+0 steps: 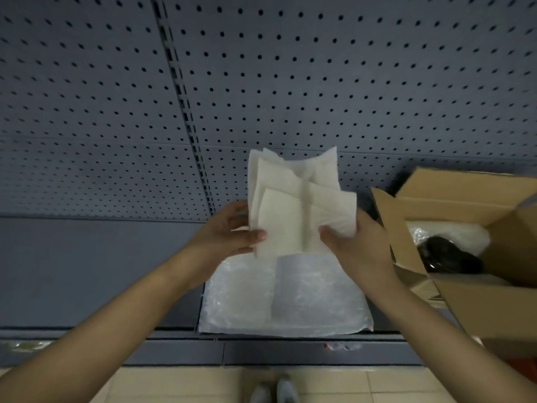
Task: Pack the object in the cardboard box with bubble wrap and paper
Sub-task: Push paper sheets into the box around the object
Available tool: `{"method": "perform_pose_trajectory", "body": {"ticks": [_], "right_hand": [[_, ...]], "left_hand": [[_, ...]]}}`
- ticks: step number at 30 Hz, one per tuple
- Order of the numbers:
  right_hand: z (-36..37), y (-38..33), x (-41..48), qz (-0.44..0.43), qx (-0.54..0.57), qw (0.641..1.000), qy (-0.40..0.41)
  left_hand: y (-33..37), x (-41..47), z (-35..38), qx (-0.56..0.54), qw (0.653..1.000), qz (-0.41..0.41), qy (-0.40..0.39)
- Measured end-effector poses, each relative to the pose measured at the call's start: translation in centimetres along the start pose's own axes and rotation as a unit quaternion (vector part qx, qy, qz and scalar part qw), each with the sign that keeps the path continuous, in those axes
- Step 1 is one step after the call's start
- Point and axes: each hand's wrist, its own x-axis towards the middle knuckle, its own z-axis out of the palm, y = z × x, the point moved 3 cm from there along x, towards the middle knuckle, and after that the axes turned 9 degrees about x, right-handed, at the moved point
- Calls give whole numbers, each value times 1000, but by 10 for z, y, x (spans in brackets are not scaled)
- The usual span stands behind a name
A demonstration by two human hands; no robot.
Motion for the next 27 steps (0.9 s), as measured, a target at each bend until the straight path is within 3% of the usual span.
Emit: {"method": "perform_pose_trajectory", "body": {"ticks": [3,6,9,13,16,19,22,24,27], "right_hand": [[0,-20,-9,-109,-113,984,84],[2,-20,-25,-133,-26,990,-29],[-27,-5,-38,-149,-37,983,-98],[-89,15,-37,-177,-53,983,1],[-119,29,-36,-208,-63,976,19],[-175,56,-23,-174,33,983,36],[-246,89,7,-106,106,983,109],[-284,102,31,-30,179,981,66],[-329,117,62,-28,104,993,-44]], "left_hand": [[29,7,35,116,989,80,41],[49,17,65,102,985,124,66],[60,27,97,94,987,131,2],[66,35,160,60,981,99,-153],[74,46,199,101,974,113,-168],[82,69,240,126,977,122,-118],[82,93,287,103,987,71,-96],[82,105,317,51,993,33,-104],[85,122,366,10,991,13,-135]]}}
